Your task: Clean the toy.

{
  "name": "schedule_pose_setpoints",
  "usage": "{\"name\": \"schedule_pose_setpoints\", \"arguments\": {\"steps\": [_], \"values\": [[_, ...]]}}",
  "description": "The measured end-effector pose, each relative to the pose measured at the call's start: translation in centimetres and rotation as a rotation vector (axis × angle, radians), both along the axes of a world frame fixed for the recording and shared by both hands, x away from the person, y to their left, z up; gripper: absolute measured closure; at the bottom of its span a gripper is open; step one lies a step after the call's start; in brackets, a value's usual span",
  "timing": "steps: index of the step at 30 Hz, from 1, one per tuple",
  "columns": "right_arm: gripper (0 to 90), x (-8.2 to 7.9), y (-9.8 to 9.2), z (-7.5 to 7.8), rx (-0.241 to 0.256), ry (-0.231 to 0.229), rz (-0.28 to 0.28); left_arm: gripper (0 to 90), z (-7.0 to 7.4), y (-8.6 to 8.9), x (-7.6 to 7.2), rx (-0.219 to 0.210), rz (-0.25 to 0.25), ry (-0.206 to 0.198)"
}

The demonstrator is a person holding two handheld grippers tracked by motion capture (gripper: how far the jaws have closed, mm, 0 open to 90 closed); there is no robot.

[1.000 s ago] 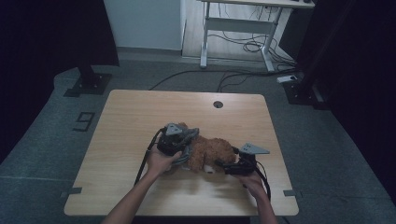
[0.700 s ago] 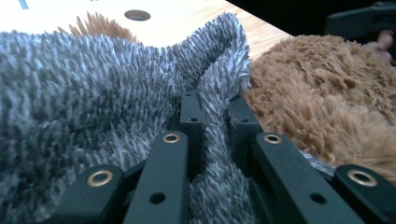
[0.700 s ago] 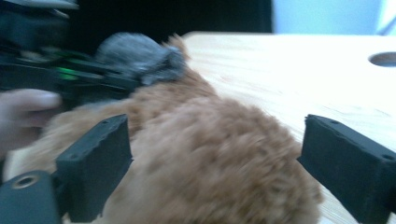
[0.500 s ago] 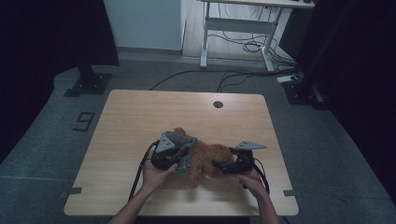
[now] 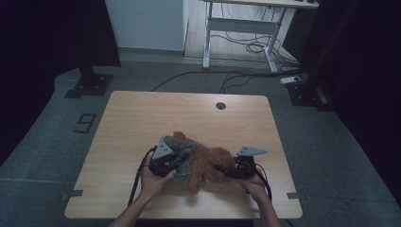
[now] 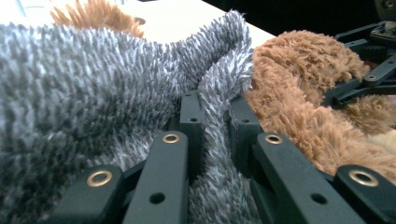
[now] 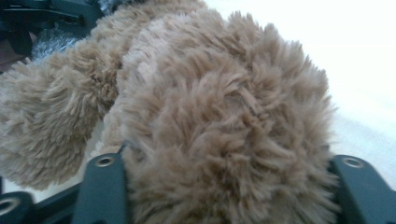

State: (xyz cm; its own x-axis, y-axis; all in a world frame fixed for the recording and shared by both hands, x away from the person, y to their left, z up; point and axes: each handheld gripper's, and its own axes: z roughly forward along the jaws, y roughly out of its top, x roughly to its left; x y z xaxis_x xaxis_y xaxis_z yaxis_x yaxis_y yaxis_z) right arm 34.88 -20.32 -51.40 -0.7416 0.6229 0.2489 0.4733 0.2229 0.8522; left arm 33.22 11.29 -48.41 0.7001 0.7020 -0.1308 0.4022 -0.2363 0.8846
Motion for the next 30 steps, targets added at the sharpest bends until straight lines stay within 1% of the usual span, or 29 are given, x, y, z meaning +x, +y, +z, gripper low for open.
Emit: {"name": "schedule_pose_setpoints", "arguments": {"steps": [3,4,5,7,9,11,14,17,20,22,24,26,27,28,29,30], "values": [[45.6,0.4,0.2,0.3,-0.036,-0.081,-0.01,79.5,0.1,-0.1,0.3,0.009,0.011,-0.008],[45.6,0.4,0.2,0.3,-0.036,-0.081,-0.01,79.5,0.2,-0.3,0.5,0.022,0.018,-0.013],[46.5,1.2,0.3,0.6,-0.044,-0.102,-0.038,79.3,0.7,-0.6,1.2,0.031,0.03,-0.007],[47.0,2.1,0.4,0.8,-0.048,-0.125,-0.06,79.2,0.9,-0.7,1.8,0.034,0.039,0.002],[46.9,2.8,0.5,1.0,-0.059,-0.138,-0.056,79.1,1.1,-0.6,2.1,0.027,0.042,0.014],[46.9,3.0,0.6,0.9,-0.064,-0.156,-0.057,78.9,1.7,-0.3,2.2,0.009,0.042,0.033],[46.8,2.6,0.8,0.6,-0.06,-0.188,-0.063,78.9,3.2,-0.9,2.2,0.022,0.029,0.023],[46.7,1.9,0.7,0.2,-0.054,-0.209,-0.07,78.9,4.8,-2.9,2.3,0.044,-0.006,0.004],[46.5,1.3,0.7,-0.1,-0.049,-0.232,-0.076,78.7,6.0,-5.9,2.6,0.068,-0.06,-0.005],[46.0,1.2,0.6,-0.2,-0.049,-0.235,-0.076,78.6,6.4,-8.2,2.8,0.091,-0.098,-0.003],[45.8,1.2,0.5,-0.2,-0.046,-0.229,-0.077,78.4,6.2,-10.5,3.1,0.115,-0.128,0.013],[45.5,1.2,0.5,-0.3,-0.039,-0.226,-0.079,78.3,5.3,-12.3,3.6,0.151,-0.141,0.035],[45.4,1.1,0.4,-0.3,-0.037,-0.224,-0.081,78.3,4.7,-13.0,3.8,0.171,-0.141,0.046],[45.3,1.2,0.4,-0.3,-0.038,-0.228,-0.081,78.2,4.2,-13.3,4.1,0.182,-0.138,0.052],[45.3,1.2,0.4,-0.4,-0.042,-0.22,-0.083,78.2,3.8,-13.4,4.2,0.179,-0.136,0.051],[45.3,1.2,0.4,-0.4,-0.042,-0.22,-0.083,78.3,3.8,-13.4,4.2,0.179,-0.136,0.051]]}}
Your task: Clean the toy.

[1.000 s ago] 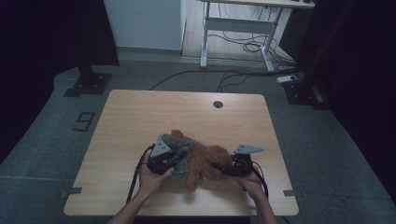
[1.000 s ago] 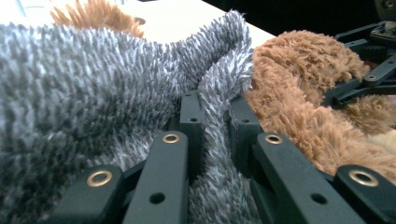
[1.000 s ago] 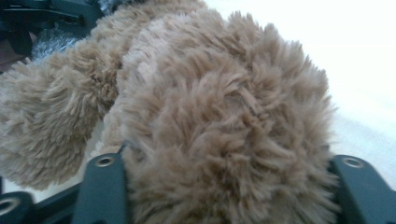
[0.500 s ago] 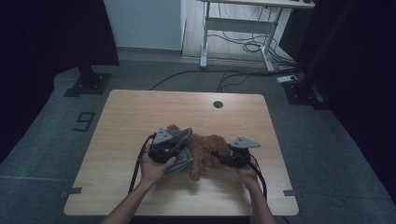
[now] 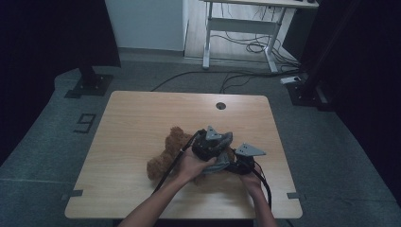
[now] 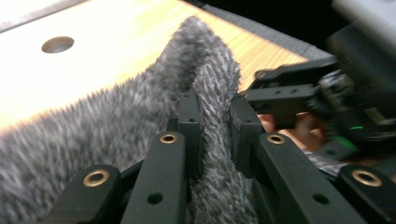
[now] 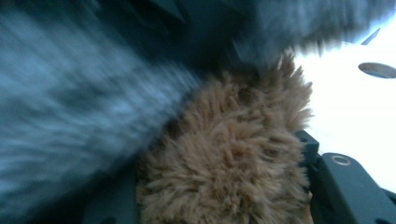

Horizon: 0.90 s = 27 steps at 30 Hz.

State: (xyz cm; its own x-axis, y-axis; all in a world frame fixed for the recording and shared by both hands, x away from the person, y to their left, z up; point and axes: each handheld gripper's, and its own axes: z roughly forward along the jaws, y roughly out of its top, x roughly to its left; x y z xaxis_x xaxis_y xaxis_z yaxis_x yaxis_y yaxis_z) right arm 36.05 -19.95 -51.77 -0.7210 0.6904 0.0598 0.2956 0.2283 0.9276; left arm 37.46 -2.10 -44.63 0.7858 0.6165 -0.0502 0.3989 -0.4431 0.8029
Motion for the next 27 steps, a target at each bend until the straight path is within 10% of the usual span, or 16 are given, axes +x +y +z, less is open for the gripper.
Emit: {"name": "schedule_pose_setpoints", "arguments": {"steps": [5,8,13,20,24,27], "values": [[45.3,0.2,-0.3,-0.4,0.02,0.021,-0.012,78.6,-0.3,2.5,0.0,0.031,0.076,-0.048],[45.3,0.1,-0.4,-0.4,0.028,0.021,-0.008,78.5,-0.5,5.4,0.5,-0.024,0.114,-0.009],[45.2,0.1,-0.4,-0.5,0.032,0.025,-0.011,78.7,0.0,9.8,0.5,-0.043,0.204,-0.065],[45.2,0.0,-0.4,-0.6,0.041,0.021,-0.011,78.5,-0.5,14.9,1.6,-0.087,0.276,-0.002],[45.1,0.0,-0.5,-0.7,0.045,0.025,-0.011,78.6,-1.5,16.9,2.3,-0.012,0.336,0.026],[45.1,-0.1,-0.7,-0.9,0.058,0.013,-0.005,78.6,-3.5,18.9,2.8,-0.041,0.34,0.129]]}}
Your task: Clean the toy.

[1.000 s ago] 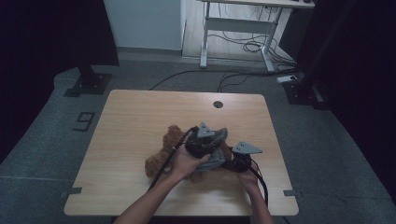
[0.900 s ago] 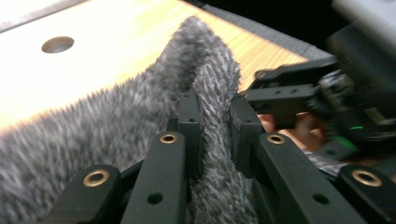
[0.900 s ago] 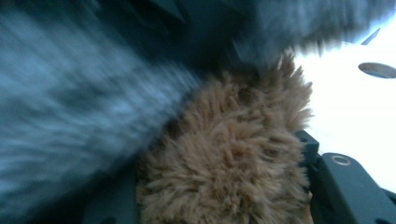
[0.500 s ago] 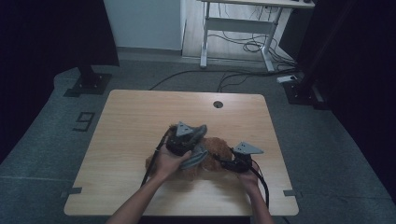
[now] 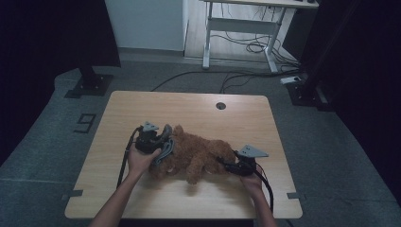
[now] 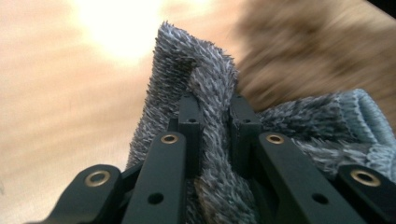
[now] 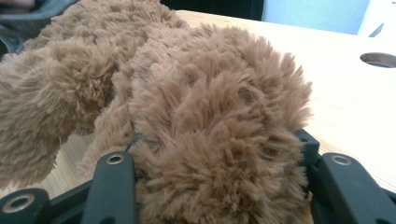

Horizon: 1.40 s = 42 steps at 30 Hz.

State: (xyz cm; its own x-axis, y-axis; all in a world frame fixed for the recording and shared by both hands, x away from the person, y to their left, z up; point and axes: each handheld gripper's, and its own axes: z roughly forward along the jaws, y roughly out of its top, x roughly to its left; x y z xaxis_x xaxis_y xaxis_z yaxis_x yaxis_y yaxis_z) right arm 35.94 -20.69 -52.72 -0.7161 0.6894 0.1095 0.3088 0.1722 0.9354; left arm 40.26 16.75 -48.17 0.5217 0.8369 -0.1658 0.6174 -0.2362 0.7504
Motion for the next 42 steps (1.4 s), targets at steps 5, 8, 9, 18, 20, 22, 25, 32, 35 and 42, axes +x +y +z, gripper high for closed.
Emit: {"name": "schedule_pose_setpoints", "arguments": {"steps": [5,8,9,18,20,22,25,32,35,42], "values": [[45.0,0.0,0.0,0.0,-0.005,-0.006,0.004,78.9,0.8,0.5,-0.7,-0.043,-0.01,-0.055],[44.9,0.0,0.0,0.0,-0.004,-0.004,0.002,79.0,3.4,-0.2,-1.2,-0.064,-0.037,-0.118],[44.9,0.0,0.0,0.1,-0.005,-0.005,0.003,79.0,4.3,-0.7,-1.4,-0.071,-0.051,-0.136],[44.3,-0.1,0.2,0.3,-0.013,0.0,-0.001,78.8,7.8,-10.8,-2.0,-0.024,-0.243,-0.181],[44.3,-0.2,0.2,0.3,-0.015,-0.002,-0.001,78.8,7.4,-13.3,-1.8,-0.01,-0.283,-0.167],[44.2,-0.2,0.2,0.3,-0.017,0.0,0.0,78.7,6.9,-15.6,-1.5,0.002,-0.307,-0.151],[44.2,-0.2,0.2,0.3,-0.02,-0.001,0.002,78.7,6.0,-18.5,-1.4,0.044,-0.344,-0.126],[44.2,-0.4,0.1,0.2,-0.028,-0.006,0.002,78.5,4.1,-18.1,-0.8,0.103,-0.305,-0.085],[44.2,-0.4,0.1,0.2,-0.033,-0.014,0.006,78.6,3.9,-15.7,-0.1,0.109,-0.252,-0.071],[44.1,-0.6,0.3,0.2,-0.035,-0.019,0.005,78.5,4.9,-10.6,0.0,0.093,-0.176,-0.1]]}}
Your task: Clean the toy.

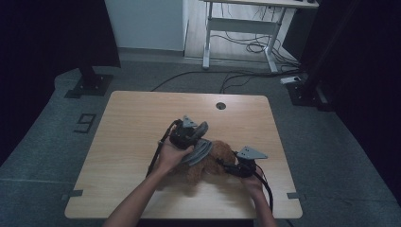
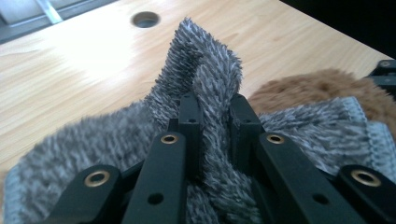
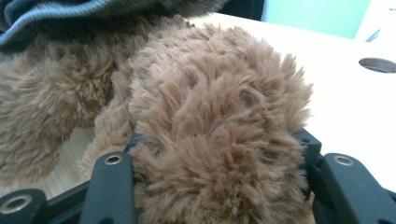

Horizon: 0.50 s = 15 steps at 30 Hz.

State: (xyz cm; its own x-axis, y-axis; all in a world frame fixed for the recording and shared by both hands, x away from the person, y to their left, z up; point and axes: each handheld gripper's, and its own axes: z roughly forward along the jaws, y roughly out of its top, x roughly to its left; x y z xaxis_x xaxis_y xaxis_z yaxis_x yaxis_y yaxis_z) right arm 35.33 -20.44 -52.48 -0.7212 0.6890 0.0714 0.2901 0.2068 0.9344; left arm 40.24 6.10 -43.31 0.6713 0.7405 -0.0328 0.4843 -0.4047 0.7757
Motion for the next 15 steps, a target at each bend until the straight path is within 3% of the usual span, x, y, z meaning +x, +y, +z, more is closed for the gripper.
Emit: {"name": "schedule_pose_setpoints", "arguments": {"steps": [8,15], "values": [[43.5,-0.2,0.1,0.1,-0.006,-0.007,0.005,78.4,-0.4,3.4,-1.0,-0.038,0.023,-0.016],[40.7,-0.1,0.0,0.0,0.008,0.008,0.003,78.4,-0.2,4.5,-1.4,-0.002,0.045,-0.055]]}}
